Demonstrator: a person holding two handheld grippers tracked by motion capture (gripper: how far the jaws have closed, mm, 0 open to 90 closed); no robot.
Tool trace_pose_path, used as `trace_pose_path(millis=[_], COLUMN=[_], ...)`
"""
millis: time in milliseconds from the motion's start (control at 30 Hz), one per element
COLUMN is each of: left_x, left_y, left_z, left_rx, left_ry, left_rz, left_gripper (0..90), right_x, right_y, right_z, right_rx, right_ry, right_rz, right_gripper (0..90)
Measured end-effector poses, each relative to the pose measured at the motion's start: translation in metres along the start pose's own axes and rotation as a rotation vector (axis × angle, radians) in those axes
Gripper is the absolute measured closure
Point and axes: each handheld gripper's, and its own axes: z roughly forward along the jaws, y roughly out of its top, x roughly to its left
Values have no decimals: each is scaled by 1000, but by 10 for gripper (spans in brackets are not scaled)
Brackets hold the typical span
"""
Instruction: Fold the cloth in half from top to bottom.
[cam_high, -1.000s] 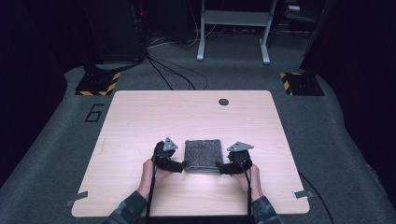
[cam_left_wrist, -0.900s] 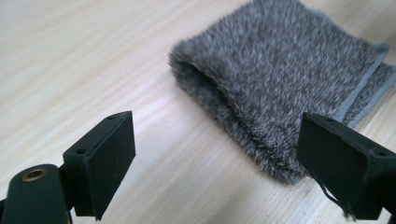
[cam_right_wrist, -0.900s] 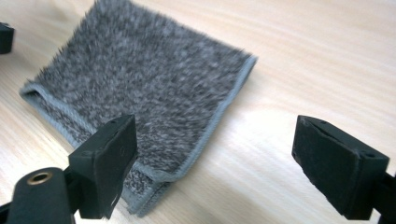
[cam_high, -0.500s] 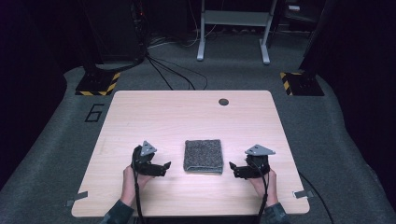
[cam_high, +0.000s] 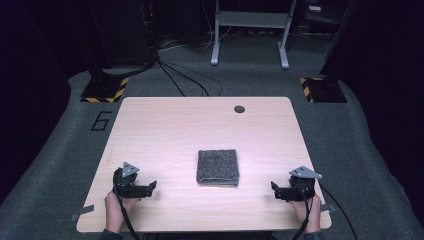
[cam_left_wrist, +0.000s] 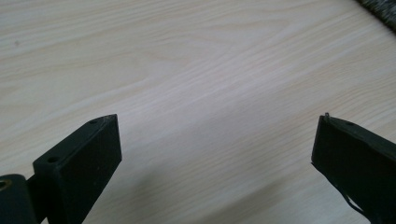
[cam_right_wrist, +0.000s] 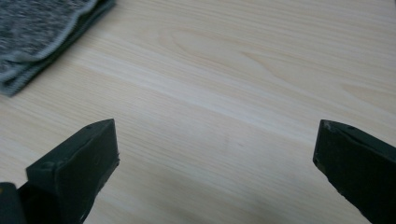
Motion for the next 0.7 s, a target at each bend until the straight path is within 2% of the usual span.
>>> trace_pose_path(millis=[33, 100, 167, 267, 367, 433, 533, 700], left_x=[2, 6, 9, 11, 13, 13, 13, 13], left_y=[-2, -5, -8, -11, -15, -15, -15, -15], left_z=[0, -1, 1, 3, 8, 8, 9, 9], left_rx=[-2, 17, 6, 15, 13, 7, 10, 7], left_ry=[15, 17, 21, 35, 39, 43, 37, 36], left_rz=[0, -2, -9, -17, -22, -13, -3, -10], left_gripper=[15, 4, 2, 1, 1, 0, 0, 0], right_x=[-4, -11, -17, -21, -23, -23, -24, -24], right_y=[-3, -8, -13, -18, -22, -22, -22, -22], right_z=[-1, -2, -2, 1, 6, 10, 12, 12], right_rx=[-3, -8, -12, -5, 22, 80, 84, 84], right_ry=[-9, -19, -24, -26, -34, -53, -26, -29], right_rz=[13, 30, 38, 56, 55, 44, 74, 75], right_gripper=[0, 0, 1, 0, 0, 0, 0, 0])
